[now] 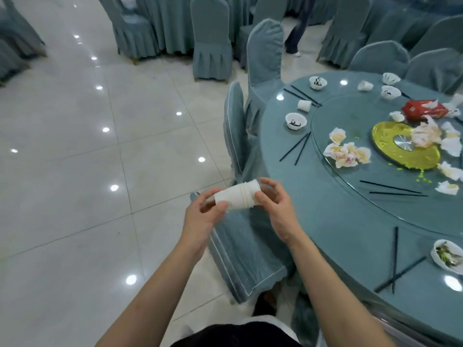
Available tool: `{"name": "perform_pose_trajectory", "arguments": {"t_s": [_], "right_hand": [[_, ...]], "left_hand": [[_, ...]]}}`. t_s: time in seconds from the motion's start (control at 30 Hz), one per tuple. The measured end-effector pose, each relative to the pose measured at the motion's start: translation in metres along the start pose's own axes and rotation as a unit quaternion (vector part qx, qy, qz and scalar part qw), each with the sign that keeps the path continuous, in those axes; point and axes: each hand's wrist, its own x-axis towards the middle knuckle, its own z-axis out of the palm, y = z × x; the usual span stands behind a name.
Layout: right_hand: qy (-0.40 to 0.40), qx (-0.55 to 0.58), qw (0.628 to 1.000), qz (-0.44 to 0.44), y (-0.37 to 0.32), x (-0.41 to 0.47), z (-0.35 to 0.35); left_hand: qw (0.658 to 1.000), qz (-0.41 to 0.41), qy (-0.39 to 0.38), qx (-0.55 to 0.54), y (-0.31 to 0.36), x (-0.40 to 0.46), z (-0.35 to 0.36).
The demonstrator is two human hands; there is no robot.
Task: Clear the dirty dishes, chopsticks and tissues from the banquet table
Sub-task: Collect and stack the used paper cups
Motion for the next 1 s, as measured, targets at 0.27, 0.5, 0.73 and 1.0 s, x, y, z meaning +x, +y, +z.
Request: {"name": "perform_pose_trajectory", "arguments": {"t_s": [0.27, 0.5, 0.73, 1.0], "right_hand": [[-0.081, -0.029, 0.996, 0.009, 0.014, -0.030, 0.124], [-0.125, -0.067, 0.990, 0.021, 0.012, -0.025, 0.189], [-0.155, -0.054, 0.986, 0.037, 0.023, 0.017, 0.242], [-0.185, -0.049, 0.981, 0.041, 0.039, 0.125, 0.317]], "left_hand": [[0.999, 0.036, 0.032, 0.008, 0.021, -0.040, -0.125], [0.997, 0.046, 0.050, -0.026, 0.027, -0.044, -0.178], [0.997, 0.042, 0.064, -0.016, 0.045, -0.011, -0.223], [0.995, 0.018, 0.097, -0.006, 0.081, 0.088, -0.283]]}}
